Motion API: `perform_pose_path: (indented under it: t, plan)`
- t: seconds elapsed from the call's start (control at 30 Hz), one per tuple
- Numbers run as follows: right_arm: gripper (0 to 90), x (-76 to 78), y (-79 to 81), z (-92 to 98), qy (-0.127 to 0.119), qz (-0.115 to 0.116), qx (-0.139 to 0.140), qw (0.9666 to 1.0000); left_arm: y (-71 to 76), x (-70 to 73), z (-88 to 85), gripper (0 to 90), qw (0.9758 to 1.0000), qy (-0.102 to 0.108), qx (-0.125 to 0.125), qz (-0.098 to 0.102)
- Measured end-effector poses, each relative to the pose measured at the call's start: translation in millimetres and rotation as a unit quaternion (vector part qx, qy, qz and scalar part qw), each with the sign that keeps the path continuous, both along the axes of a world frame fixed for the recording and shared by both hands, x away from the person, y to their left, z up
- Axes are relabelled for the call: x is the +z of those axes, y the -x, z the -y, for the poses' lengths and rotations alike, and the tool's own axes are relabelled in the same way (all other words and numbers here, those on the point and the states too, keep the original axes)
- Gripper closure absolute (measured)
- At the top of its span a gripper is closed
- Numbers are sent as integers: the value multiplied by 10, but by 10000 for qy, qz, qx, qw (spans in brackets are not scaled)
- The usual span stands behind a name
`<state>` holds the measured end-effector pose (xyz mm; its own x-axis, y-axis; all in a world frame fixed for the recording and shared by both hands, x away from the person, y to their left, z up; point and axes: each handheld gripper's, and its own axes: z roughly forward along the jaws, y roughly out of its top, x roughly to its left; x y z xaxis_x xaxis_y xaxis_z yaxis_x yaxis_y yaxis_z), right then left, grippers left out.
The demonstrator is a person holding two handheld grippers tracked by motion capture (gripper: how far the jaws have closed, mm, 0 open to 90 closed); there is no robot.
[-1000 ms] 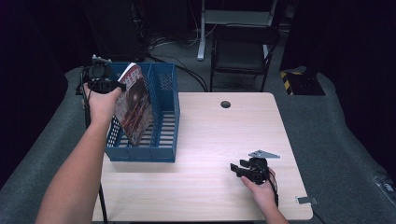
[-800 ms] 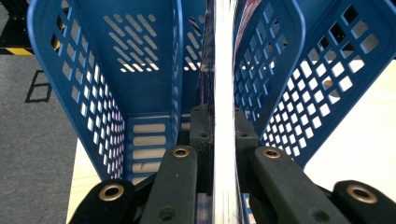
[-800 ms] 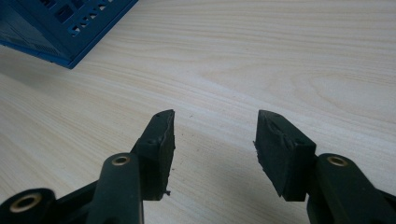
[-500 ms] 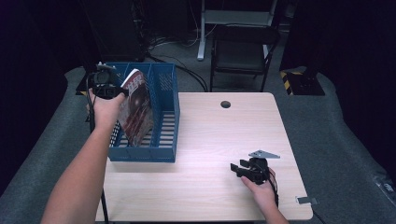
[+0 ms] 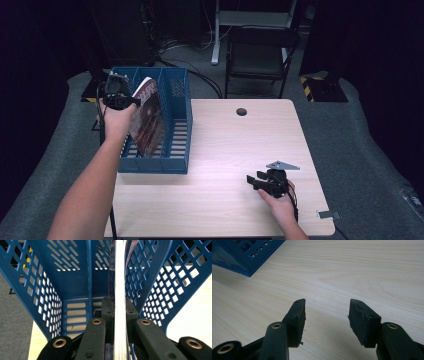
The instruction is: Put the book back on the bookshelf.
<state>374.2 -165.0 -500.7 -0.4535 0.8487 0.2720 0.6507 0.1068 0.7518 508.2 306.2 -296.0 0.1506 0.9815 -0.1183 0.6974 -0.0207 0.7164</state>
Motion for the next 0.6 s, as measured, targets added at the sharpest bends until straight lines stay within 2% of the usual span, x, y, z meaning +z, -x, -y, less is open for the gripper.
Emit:
perform_pose_path:
  t: [0.17,0.6]
  plan:
    - [471,-5,-2,-13,18,-15,2,10000,27,1,-13,825,10000,43,-9,-66]
    - [471,-7,-3,-10,13,-27,-1,10000,120,31,-5,795,9999,-7,-160,35]
